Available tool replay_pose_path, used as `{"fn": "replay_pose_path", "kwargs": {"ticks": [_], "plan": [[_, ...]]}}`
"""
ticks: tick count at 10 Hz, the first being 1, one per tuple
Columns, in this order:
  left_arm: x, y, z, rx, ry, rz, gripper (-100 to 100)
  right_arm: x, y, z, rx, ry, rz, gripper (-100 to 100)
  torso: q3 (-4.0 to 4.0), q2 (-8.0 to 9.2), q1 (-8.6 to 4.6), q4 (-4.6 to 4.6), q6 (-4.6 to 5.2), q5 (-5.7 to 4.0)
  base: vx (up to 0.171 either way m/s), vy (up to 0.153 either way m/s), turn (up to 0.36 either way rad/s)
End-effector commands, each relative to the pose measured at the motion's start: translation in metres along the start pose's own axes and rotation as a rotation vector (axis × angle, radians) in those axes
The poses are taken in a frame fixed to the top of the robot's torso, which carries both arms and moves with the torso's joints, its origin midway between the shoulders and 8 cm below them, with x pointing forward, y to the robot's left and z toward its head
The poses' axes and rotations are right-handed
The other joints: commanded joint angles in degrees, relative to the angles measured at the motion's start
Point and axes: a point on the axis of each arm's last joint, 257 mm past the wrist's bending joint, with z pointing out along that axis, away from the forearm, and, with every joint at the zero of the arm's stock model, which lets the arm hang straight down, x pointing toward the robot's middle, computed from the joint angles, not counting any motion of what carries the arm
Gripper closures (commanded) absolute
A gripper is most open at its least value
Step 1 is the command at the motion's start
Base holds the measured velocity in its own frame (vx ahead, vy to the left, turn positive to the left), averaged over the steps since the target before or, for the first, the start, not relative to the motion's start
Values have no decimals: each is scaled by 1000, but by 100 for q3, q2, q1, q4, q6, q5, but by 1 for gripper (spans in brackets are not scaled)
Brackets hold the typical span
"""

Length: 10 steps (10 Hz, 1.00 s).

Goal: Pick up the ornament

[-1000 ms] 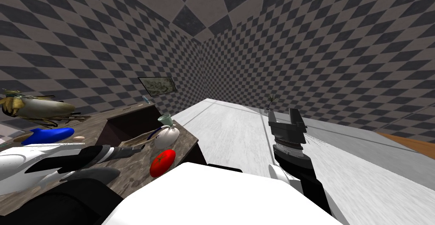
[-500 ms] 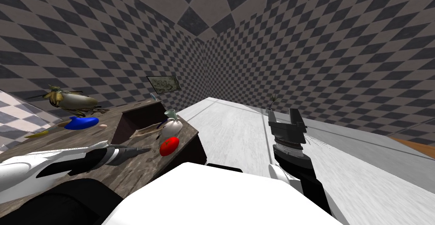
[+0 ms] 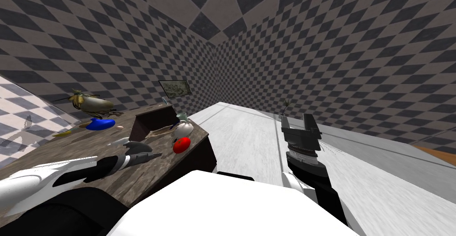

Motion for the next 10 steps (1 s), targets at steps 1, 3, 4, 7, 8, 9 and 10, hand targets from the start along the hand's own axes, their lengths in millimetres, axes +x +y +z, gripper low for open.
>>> {"fn": "replay_pose_path", "kwargs": {"ticks": [1, 3, 4, 7, 8, 9, 10], "plan": [[-6, 1, 7, -8, -33, 7, -100, 0, 0, 0, 0, 0, 0, 0, 0, 0, 0, 0, 0, 0, -85, -30, 15], [-14, 4, 14, -20, -74, 13, -100, 0, 0, 0, 0, 0, 0, 0, -1, -2, 10, -1, 1, 2, -97, -30, 1], [-18, 6, 18, -28, -94, 16, -100, 0, 0, 0, 0, 0, 0, 0, 0, 1, 8, 0, 1, 2, -90, -34, -9], [-32, 13, 26, -57, -155, 21, -100, 0, 0, 0, 0, 0, 0, 0, -5, -9, 16, -2, 1, 3, -70, -12, -27], [-37, 16, 29, -68, -174, 21, -100, 0, 0, 0, 0, 0, 0, 0, -8, -15, 20, -3, 2, 3, -52, 4, -54], [-43, 19, 31, -80, -193, 22, -100, 0, 0, 0, 0, 0, 0, 0, -11, -18, 23, -4, 3, 5, -45, 14, -45], [-53, 25, 34, -104, -228, 21, -100, 0, 0, 0, 0, 0, 0, 0, -13, -22, 27, -5, 2, 5, -54, 22, -109]]}}
